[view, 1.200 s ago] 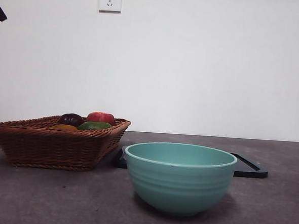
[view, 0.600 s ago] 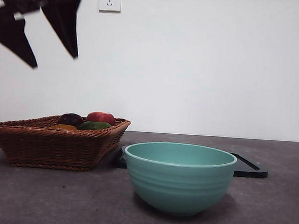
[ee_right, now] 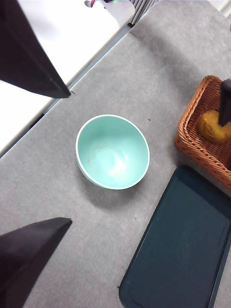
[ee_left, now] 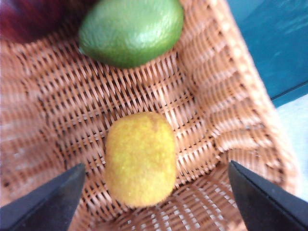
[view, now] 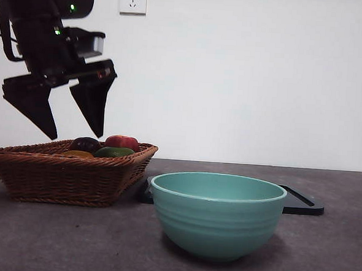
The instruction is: Pick up the wifruite, put it on the bowl, pick up the plate, put it on desk
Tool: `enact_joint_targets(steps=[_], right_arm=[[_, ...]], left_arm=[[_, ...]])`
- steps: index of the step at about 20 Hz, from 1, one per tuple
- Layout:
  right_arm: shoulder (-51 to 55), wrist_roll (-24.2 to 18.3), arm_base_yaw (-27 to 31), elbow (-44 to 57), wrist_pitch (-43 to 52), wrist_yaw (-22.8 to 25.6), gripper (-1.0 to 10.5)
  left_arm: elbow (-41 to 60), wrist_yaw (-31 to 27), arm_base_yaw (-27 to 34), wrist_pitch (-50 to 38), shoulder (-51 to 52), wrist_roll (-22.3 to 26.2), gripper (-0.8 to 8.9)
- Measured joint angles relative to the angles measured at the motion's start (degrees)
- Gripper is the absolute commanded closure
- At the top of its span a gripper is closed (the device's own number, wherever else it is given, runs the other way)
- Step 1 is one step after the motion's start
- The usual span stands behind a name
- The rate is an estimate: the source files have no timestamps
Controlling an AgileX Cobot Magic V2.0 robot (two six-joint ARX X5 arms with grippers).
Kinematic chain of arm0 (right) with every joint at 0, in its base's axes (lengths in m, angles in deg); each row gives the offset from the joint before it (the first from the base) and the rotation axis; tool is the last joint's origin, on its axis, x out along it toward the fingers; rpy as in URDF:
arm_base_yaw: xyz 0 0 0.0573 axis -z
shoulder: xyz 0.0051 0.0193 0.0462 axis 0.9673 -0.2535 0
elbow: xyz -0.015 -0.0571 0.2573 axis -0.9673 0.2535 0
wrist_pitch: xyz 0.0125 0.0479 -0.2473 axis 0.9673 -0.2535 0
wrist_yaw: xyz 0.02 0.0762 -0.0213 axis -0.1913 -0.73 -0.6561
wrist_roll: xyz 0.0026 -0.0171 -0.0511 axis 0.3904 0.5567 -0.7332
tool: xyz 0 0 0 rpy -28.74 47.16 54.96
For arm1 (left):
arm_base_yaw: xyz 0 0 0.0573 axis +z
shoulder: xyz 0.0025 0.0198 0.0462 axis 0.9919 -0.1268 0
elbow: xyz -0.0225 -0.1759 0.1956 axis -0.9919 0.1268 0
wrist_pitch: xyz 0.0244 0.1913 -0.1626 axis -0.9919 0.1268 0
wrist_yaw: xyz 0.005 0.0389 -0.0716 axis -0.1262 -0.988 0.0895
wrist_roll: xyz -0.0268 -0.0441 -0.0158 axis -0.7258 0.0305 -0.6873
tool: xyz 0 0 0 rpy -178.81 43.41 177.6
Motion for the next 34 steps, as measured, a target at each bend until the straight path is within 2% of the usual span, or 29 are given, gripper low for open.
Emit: enact_joint_targets(steps=[9, 12, 19, 21, 23, 30, 34], right_arm=[[0.00, 0.00, 0.00, 0.00, 0.00, 0.02, 5.5], [0.00, 0.00, 0.00, 0.00, 0.00, 0.02, 5.5], [0.00, 0.00, 0.00, 0.00, 0.00, 0.02, 5.5], [0.00, 0.00, 0.00, 0.00, 0.00, 0.02, 5.5], [0.00, 0.00, 0.00, 0.00, 0.00, 0.00, 5.5], [0.00, 0.00, 0.02, 0.00, 0.00, 0.00, 5.5], [0.00, 0.00, 0.00, 0.00, 0.00, 0.02, 5.5]], left_arm=[[0.00, -1.75, 0.00, -1.64, -5.53, 0.76, 3.51], [0.00, -1.75, 0.00, -2.75, -5.55, 0.90, 4.11], [0.00, -1.77, 0.00, -2.80, -7.23, 0.90, 4.20], [0.00, -1.77, 0.00, -2.86, -7.26, 0.90, 5.23], [0.00, -1.77, 0.00, -2.69, -7.26, 0.90, 5.75], [0.00, -1.77, 0.00, -2.60, -6.91, 0.87, 5.74], [0.00, -1.36, -0.31, -1.86, 0.09, 0.87, 5.74]])
